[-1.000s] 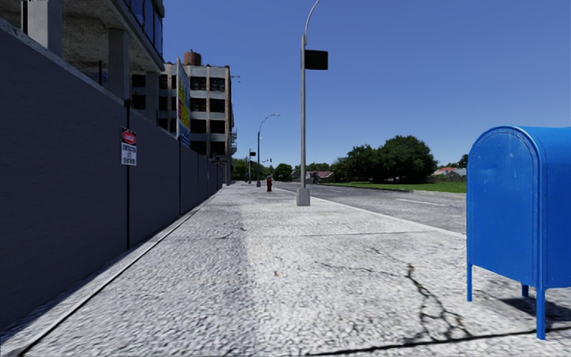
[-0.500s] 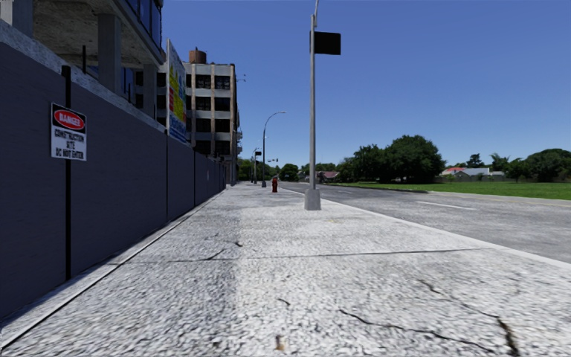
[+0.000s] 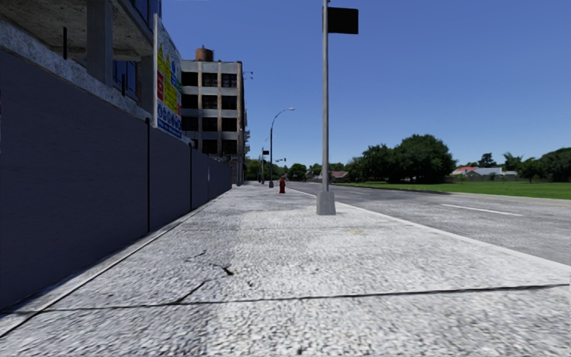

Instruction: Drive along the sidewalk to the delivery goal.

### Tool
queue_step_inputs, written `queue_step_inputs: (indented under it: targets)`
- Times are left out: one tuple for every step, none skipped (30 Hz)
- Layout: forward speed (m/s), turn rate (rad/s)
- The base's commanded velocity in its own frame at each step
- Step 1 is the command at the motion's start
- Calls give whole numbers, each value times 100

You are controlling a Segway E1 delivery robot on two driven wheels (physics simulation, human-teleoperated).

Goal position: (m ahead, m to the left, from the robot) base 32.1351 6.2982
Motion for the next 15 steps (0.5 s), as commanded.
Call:
queue_step_inputs:
  targets:
    - [200, 12]
    - [200, 12]
    - [200, 12]
    - [200, 12]
    - [200, 12]
    - [200, 12]
    - [200, 12]
    - [200, 12]
    - [200, 6]
    - [200, 0]
    - [200, 0]
    - [200, 0]
    - [200, 0]
    - [200, 0]
    - [200, 0]
